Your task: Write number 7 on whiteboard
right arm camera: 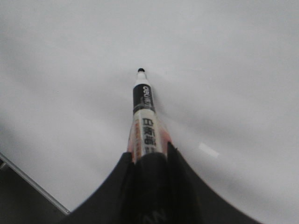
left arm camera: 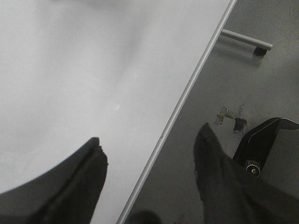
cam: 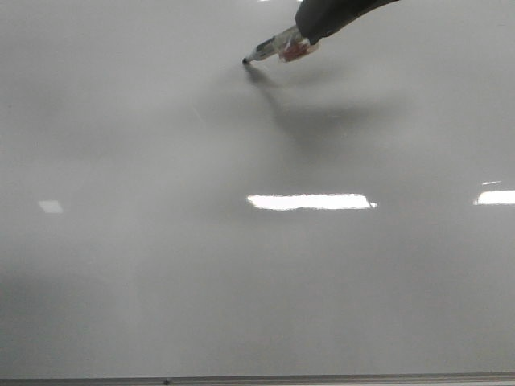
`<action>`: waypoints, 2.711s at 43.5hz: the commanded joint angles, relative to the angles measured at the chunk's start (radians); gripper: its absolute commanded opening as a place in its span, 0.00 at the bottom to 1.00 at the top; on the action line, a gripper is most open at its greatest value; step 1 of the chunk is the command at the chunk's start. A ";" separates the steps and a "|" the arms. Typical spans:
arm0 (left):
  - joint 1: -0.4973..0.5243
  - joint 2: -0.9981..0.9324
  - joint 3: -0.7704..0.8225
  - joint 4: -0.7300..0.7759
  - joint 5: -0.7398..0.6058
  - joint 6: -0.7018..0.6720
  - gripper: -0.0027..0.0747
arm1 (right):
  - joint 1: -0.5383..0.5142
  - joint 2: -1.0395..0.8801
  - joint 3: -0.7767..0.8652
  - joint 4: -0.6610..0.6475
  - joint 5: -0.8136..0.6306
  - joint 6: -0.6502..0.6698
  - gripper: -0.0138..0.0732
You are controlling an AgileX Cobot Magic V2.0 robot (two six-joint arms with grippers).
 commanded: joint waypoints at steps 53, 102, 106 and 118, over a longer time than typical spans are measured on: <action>0.000 0.006 -0.029 -0.196 -0.089 0.182 0.57 | -0.070 -0.213 0.038 0.123 0.480 -0.385 0.08; -0.110 0.314 -0.136 -0.534 -0.076 0.500 0.29 | -0.070 -0.357 0.038 0.450 0.720 -0.799 0.08; -0.110 0.314 -0.136 -0.534 -0.076 0.500 0.20 | -0.070 -0.357 0.038 0.450 0.720 -0.799 0.09; -0.110 0.314 -0.136 -0.525 -0.076 0.500 0.06 | -0.070 -0.357 0.038 0.441 0.724 -0.798 0.56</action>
